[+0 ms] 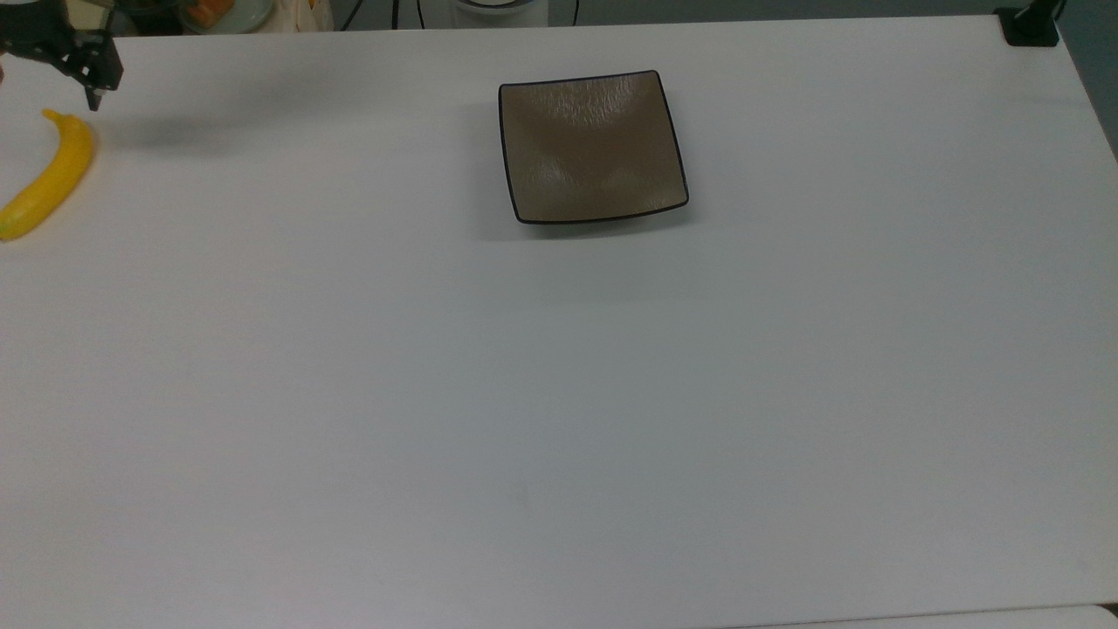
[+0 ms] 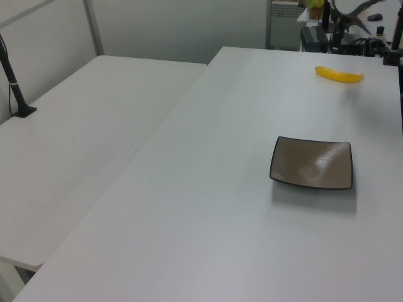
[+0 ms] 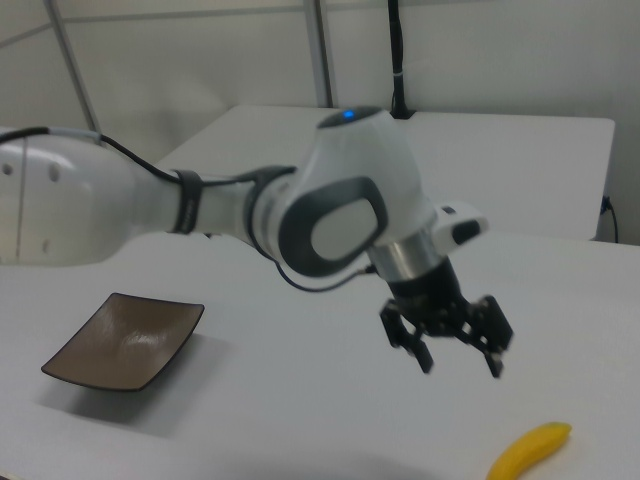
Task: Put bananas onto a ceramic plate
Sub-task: 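Lower the gripper onto the banana and close it around the banana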
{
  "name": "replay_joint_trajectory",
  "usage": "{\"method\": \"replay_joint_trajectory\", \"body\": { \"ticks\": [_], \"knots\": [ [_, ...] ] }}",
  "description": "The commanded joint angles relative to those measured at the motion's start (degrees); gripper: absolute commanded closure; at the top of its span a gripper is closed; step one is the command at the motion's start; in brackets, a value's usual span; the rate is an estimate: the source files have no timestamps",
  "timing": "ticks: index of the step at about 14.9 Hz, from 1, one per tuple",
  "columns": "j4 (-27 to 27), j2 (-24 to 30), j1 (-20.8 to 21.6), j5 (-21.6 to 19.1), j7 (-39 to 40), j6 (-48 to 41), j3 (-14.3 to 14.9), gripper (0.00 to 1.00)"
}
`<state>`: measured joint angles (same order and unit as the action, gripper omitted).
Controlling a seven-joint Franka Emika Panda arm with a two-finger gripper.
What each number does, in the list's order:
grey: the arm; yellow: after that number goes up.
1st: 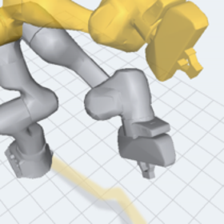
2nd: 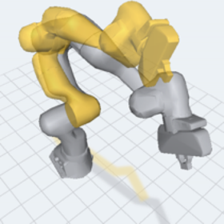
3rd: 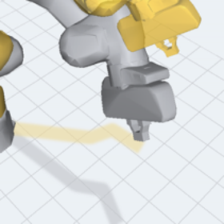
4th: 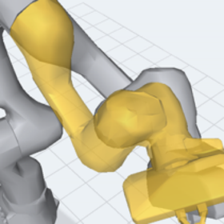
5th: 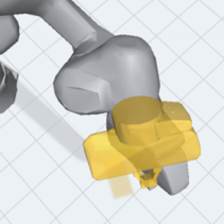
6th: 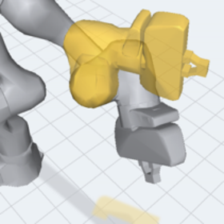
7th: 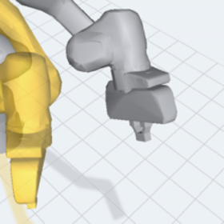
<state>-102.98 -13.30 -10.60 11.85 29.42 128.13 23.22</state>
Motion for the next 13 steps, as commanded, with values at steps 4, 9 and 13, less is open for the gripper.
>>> {"method": "replay_joint_trajectory", "body": {
  "ticks": [4, 9, 13],
  "knots": [
    [0.0, -7.6, -5.1, 0.8, 1.3, 7.8, -0.1, 0.0],
    [0.0, -11.8, -6.4, 0.8, 1.3, 9.8, -0.6, 0.0],
    [0.0, -14.4, -7.0, -0.1, 0.8, 9.9, -1.9, 0.0]
  ]
}}
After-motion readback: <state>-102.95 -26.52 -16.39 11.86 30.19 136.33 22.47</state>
